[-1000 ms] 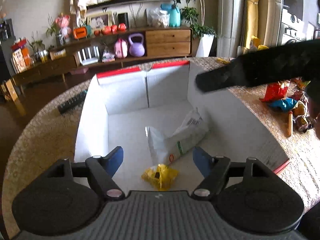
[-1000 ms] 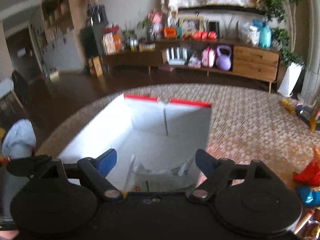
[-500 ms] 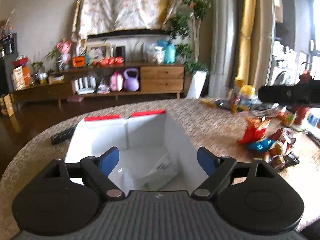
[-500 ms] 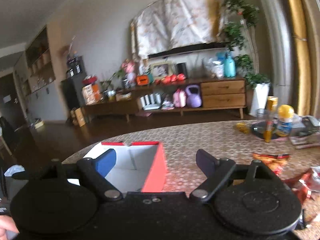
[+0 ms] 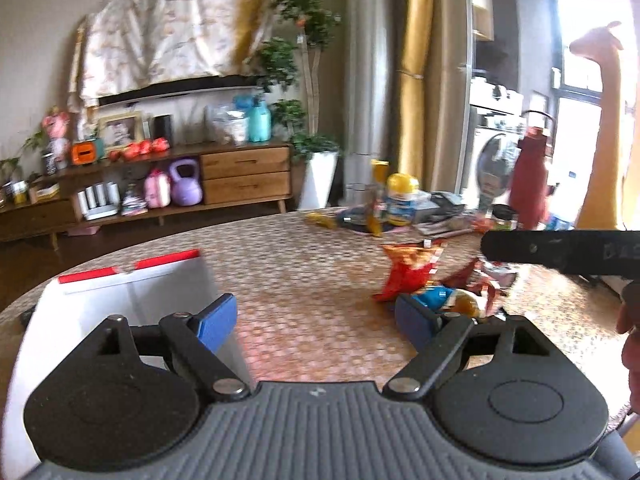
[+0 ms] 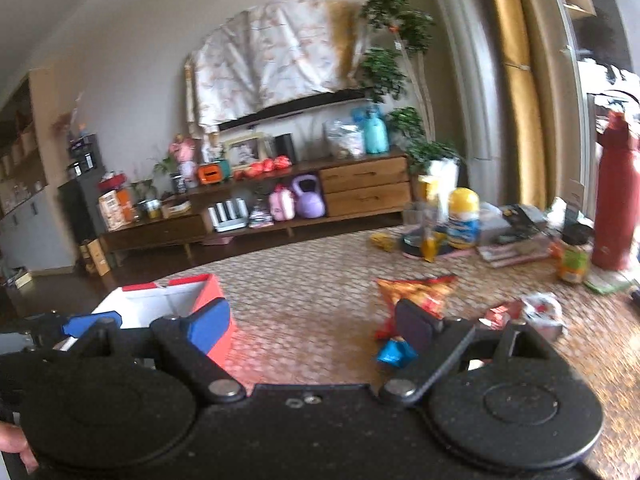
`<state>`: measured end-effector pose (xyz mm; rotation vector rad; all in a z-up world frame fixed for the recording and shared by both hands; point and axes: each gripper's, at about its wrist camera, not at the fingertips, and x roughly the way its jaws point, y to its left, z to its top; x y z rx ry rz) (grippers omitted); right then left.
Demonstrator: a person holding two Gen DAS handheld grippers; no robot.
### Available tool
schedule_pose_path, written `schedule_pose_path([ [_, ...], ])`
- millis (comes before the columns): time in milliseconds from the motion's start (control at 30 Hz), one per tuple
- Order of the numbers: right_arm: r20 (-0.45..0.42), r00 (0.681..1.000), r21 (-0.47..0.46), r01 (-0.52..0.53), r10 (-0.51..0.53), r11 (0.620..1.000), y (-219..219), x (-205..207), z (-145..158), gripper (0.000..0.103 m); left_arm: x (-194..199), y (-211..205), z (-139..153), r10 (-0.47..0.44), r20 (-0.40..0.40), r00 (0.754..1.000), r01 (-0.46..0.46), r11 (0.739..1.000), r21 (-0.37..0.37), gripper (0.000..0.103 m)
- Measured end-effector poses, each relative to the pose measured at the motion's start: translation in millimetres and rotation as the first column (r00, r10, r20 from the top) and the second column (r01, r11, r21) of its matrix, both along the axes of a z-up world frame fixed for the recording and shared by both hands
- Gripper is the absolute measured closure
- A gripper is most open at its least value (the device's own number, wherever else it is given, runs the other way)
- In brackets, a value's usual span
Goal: Organize snacks
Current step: 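Move both open tools back over the snack pile, then grasp a sausage stick with the left tool while the right tool grasps a small brown snack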
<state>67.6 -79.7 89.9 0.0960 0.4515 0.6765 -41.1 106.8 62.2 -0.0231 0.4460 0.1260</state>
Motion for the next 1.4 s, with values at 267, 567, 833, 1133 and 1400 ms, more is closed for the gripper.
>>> schedule_pose_path([
  [267, -0.033, 0.996, -0.014, 0.088, -0.088, 0.996, -48.0, 1.8, -29.3, 0.014, 20.8, -34.7, -11.6, -0.078, -0.018, 0.997, 0.078, 0.997, 0.010, 0.015],
  [567, -0.065, 0.982, -0.037, 0.173, -0.175, 0.984, -82.4, 14.9, -53.1, 0.014, 47.0, -63.5, -32.5, -0.141, -0.050, 0.989, 0.143, 0.989, 0.030, 0.007],
  [833, -0.116, 0.967, -0.069, 0.218, -0.225, 0.973, -102.6, 29.5, -82.2, 0.014, 78.6, -83.4, -64.9, -0.190, -0.114, 0.975, 0.195, 0.980, 0.034, 0.007],
  [1133, -0.166, 0.950, -0.089, 0.251, -0.263, 0.964, -114.0, 46.0, -103.9, 0.011, 108.8, -88.1, -102.5, -0.214, -0.186, 0.959, 0.221, 0.975, 0.020, 0.007],
  [1400, -0.199, 0.935, -0.120, 0.274, -0.294, 0.954, -113.2, 65.3, -126.4, 0.011, 130.7, -82.7, -121.6, -0.208, -0.194, 0.959, 0.212, 0.977, 0.002, 0.007],
])
